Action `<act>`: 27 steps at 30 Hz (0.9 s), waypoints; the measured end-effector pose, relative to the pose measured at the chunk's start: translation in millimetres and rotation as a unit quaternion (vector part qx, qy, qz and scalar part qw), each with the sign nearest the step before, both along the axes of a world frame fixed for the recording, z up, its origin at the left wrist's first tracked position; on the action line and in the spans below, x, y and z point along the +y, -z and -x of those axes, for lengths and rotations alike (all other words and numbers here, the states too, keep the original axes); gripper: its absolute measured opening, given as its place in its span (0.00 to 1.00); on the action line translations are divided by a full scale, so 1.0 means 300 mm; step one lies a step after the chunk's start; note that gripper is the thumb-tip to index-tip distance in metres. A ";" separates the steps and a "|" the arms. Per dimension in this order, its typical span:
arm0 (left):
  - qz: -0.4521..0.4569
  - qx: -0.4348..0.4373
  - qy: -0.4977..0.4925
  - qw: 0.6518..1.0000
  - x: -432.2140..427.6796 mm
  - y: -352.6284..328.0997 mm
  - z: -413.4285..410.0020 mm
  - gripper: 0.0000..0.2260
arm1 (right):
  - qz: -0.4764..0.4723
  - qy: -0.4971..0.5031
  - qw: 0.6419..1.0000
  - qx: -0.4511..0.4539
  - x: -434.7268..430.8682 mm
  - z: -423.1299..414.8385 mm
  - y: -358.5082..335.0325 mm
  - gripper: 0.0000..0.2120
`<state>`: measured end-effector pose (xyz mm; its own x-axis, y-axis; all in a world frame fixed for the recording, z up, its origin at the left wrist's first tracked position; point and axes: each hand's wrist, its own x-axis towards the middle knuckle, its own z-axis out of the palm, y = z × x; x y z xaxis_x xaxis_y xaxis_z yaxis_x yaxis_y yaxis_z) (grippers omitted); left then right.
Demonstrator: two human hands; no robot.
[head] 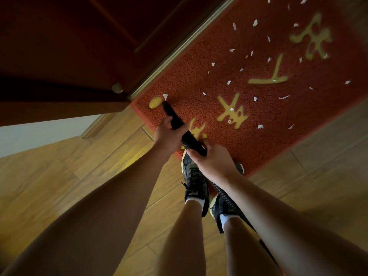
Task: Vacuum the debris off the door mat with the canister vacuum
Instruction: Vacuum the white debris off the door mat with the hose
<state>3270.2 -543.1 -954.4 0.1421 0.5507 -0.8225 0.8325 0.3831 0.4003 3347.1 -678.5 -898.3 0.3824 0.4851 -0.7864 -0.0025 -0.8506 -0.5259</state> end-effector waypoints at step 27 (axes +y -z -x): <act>0.012 -0.024 0.053 0.998 -0.050 0.000 -0.073 0.47 | 0.015 0.060 0.998 -0.012 -0.061 -0.035 -0.039 0.10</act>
